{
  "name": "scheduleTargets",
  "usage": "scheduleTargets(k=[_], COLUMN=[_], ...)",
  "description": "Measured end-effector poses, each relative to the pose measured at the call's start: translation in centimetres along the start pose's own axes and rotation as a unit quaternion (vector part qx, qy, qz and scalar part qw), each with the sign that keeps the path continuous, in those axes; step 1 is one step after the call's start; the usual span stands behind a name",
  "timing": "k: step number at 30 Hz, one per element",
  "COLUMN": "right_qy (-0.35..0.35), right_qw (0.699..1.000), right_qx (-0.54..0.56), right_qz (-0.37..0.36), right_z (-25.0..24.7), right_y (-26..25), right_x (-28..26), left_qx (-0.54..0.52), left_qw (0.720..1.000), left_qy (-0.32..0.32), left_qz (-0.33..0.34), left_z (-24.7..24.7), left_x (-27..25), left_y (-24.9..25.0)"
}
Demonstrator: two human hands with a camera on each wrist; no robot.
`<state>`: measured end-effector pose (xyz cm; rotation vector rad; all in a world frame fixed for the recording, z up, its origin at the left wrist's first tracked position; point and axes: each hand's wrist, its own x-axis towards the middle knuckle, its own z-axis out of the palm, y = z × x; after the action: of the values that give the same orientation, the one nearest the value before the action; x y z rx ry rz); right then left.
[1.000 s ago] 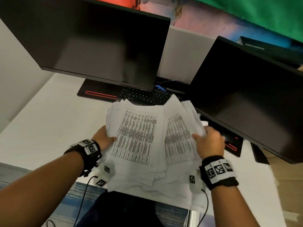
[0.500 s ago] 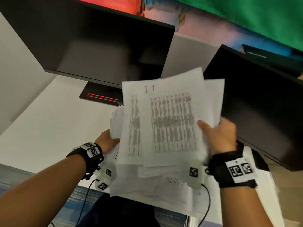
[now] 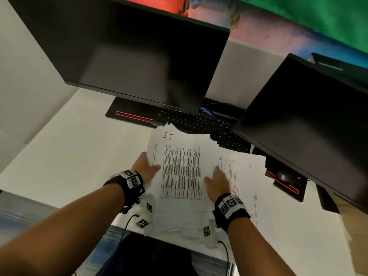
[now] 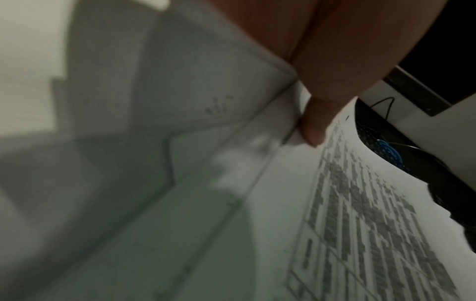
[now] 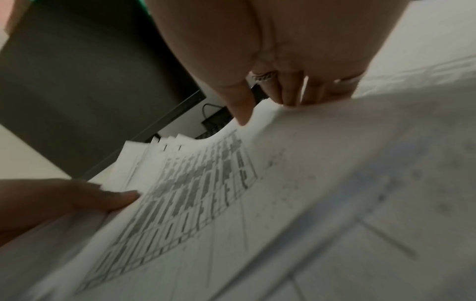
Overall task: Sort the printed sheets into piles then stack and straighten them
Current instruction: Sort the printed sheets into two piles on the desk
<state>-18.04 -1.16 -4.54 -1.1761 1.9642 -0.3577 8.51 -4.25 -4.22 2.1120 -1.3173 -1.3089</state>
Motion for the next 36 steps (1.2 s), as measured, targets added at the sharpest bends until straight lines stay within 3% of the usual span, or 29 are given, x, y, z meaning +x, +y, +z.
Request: scheduleTargets(k=[3,7,11,14,17,20,24,27,33,36], right_qy=[-0.009,0.023,-0.025,0.030,0.051,0.026,0.016,0.011,0.038,0.023], right_qw=[0.999,0.986,0.933,0.925,0.887,0.881,0.904,0.924,0.898,0.925], right_qx=[0.035,0.164,0.351,0.343,0.399,0.410,0.391,0.352,0.403,0.335], right_qz=[-0.003,-0.017,-0.077,-0.160,-0.229,-0.235,-0.173,-0.149,-0.170,-0.176], right_z=[0.2,-2.9,-7.1,-9.4,-9.6,-7.8,-4.9,-3.5,-4.6,-4.0], right_y=[0.5,-0.7,-6.4,-10.3,-12.4,-12.1,-10.8,-10.2,-11.3,-10.9], right_x=[-0.2,-0.7,-3.4,-5.2,-6.5,-6.2,-5.4,-5.1,-5.5,-5.4], left_qx=[-0.028,-0.160,-0.219,-0.228,-0.245,-0.234,-0.234,-0.216,-0.276,-0.253], left_qw=[0.999,0.980,0.956,0.939,0.919,0.927,0.942,0.949,0.926,0.937], left_qy=[0.027,0.012,0.015,0.061,0.075,0.063,0.069,0.112,0.103,0.049], left_qz=[0.037,0.114,0.196,0.252,0.299,0.285,0.230,0.198,0.237,0.237], left_z=[-0.6,-4.3,-8.3,-10.7,-11.8,-11.0,-9.0,-8.5,-10.3,-9.4], left_x=[-1.5,-4.0,-7.1,-8.4,-8.6,-7.4,-6.1,-5.8,-5.5,-4.4], left_y=[1.5,2.9,6.3,8.2,8.7,7.1,4.3,4.1,4.6,2.6])
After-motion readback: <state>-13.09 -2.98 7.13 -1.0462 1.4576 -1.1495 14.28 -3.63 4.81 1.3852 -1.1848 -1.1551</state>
